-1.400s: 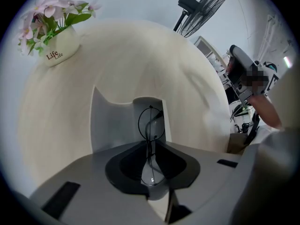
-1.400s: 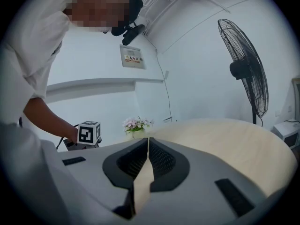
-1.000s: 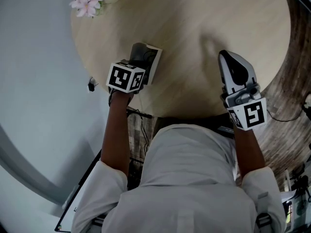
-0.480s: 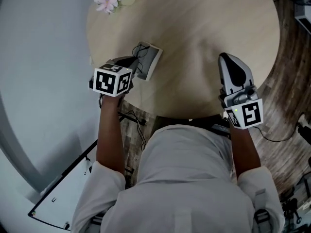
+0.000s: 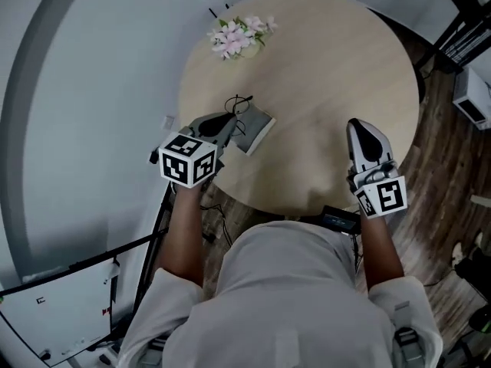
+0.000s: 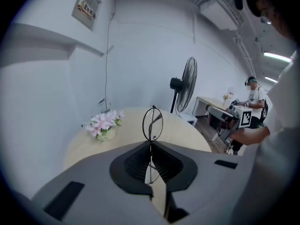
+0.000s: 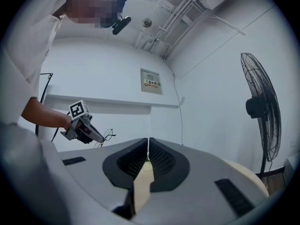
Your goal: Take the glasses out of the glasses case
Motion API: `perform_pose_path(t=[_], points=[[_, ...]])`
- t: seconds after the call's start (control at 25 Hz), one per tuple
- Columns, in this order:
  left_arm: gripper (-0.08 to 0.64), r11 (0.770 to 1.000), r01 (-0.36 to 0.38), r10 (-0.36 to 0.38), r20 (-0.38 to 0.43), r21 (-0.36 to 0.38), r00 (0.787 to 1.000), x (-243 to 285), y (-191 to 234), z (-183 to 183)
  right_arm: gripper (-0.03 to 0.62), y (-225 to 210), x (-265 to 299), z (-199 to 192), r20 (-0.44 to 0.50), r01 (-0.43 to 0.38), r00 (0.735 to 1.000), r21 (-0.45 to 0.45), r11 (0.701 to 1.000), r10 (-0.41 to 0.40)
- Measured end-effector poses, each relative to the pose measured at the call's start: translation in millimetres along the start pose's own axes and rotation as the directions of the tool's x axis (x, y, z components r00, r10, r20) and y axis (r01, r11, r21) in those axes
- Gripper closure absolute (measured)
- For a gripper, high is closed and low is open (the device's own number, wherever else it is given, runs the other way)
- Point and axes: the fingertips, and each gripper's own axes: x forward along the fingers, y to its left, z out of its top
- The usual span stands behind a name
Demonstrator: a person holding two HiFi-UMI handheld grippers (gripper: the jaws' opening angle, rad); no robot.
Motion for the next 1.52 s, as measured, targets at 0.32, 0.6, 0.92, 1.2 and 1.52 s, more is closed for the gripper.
perform_pose_path(t=[0.32,0.6,0.92,1.2,1.52], points=[[0.535,0.993,0.111,-0.112,0.419,0.026,0.901,-106,-10,48,0.566,64,-16,55,0.022,0.053,0.998,-0.070,0.996,-0.052],[0.535,0.978,0.196,-0.194,0.657,0.071,0.728,-215,-11,46,0.566,145,-49,75,0.015,0.133,0.991,-0.085,0.987,-0.132],[0.535,0.970,0.197,-0.233,0.751,0.139,0.618,-300,-8,-13,0.566,233,-95,67,-0.027,0.190,0.981,-0.088,0.978,-0.193],[0.535,0.969,0.220,-0.223,0.770,0.110,0.598,-328,-12,-82,0.566,290,-121,53,-0.077,0.173,0.981,-0.063,0.983,-0.178],[0.535,0.983,0.180,-0.151,0.755,0.044,0.638,-346,-35,-142,0.566,321,-144,49,-0.074,0.118,0.990,-0.031,0.992,-0.120]])
